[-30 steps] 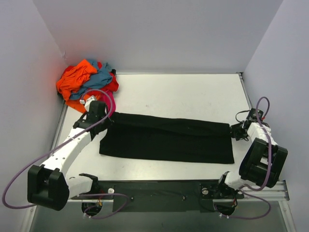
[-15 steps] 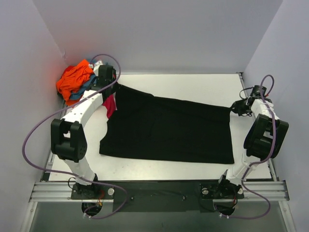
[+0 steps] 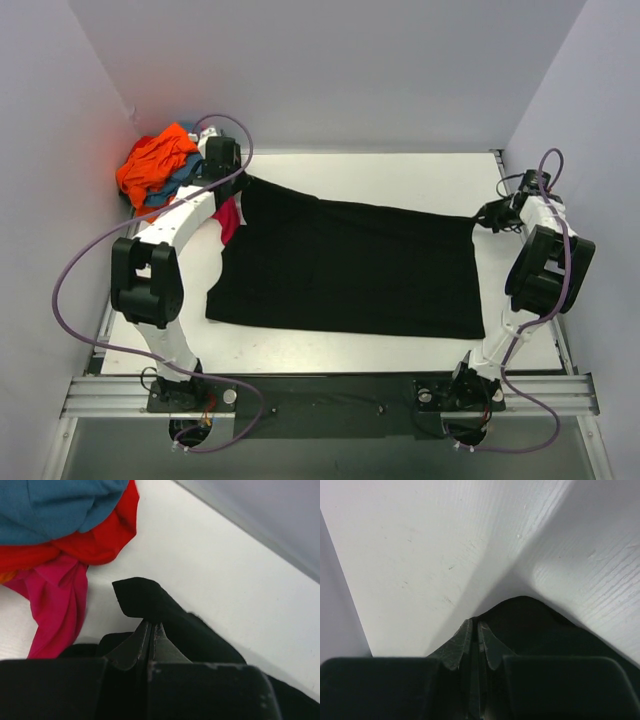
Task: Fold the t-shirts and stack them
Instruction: Fold the other side of the tshirt into a rectangle
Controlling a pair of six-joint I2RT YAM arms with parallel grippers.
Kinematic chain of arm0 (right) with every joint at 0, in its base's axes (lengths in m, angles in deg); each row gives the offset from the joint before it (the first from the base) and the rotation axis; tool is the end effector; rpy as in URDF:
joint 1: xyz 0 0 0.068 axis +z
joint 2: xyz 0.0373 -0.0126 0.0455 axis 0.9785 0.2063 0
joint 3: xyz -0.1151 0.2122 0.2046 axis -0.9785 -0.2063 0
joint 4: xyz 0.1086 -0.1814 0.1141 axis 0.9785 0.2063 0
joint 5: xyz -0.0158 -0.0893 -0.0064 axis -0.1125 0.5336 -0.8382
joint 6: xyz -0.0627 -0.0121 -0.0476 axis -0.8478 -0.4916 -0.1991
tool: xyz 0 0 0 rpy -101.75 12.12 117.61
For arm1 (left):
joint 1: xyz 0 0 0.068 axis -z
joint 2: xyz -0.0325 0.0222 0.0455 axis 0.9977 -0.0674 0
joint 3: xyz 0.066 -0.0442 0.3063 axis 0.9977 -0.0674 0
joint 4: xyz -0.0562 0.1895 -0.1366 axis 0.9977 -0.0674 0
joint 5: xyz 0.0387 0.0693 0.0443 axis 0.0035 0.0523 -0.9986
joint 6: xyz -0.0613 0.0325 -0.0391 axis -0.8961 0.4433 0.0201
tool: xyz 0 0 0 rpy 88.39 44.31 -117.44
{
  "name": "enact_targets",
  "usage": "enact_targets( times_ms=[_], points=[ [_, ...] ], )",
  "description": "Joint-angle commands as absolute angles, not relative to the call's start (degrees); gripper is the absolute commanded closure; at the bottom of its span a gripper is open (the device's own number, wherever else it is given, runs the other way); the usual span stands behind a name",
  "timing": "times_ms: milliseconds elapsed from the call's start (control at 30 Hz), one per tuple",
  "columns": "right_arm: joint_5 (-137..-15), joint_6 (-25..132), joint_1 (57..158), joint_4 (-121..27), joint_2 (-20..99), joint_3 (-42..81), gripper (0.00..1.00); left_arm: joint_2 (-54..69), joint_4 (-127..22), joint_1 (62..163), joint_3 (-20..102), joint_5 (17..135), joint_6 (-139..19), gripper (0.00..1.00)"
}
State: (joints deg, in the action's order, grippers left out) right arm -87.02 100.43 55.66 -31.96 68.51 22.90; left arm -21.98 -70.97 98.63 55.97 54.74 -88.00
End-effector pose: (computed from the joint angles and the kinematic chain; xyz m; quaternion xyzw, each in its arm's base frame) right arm 0.4172 -0.1488 0.2395 0.5211 0.7573 0.2424 0.3100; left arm 0.4373 -0.0814 0.3240 -0.2560 0.8408 -0.1165 0.4625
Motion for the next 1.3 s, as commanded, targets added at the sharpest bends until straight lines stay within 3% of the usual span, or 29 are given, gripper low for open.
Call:
enact_targets(
  times_ms=[0,533,1267],
  points=[
    [-86.60,99.96,54.63,-29.10,63.47,21.71,1.00,-18.02,-65.78,98.09,50.56,56.70,-87.48,1.00],
    [-87.30,97.67,52.52,-27.25,56.78,14.07,1.00,-11.18,-68.93,99.93,45.46,54.69,-85.37,1.00],
    [-84.49,94.95,48.74,-26.81,40.96,-5.19,1.00,10.28,-69.99,103.54,19.53,50.82,-85.98,1.00]
  ],
)
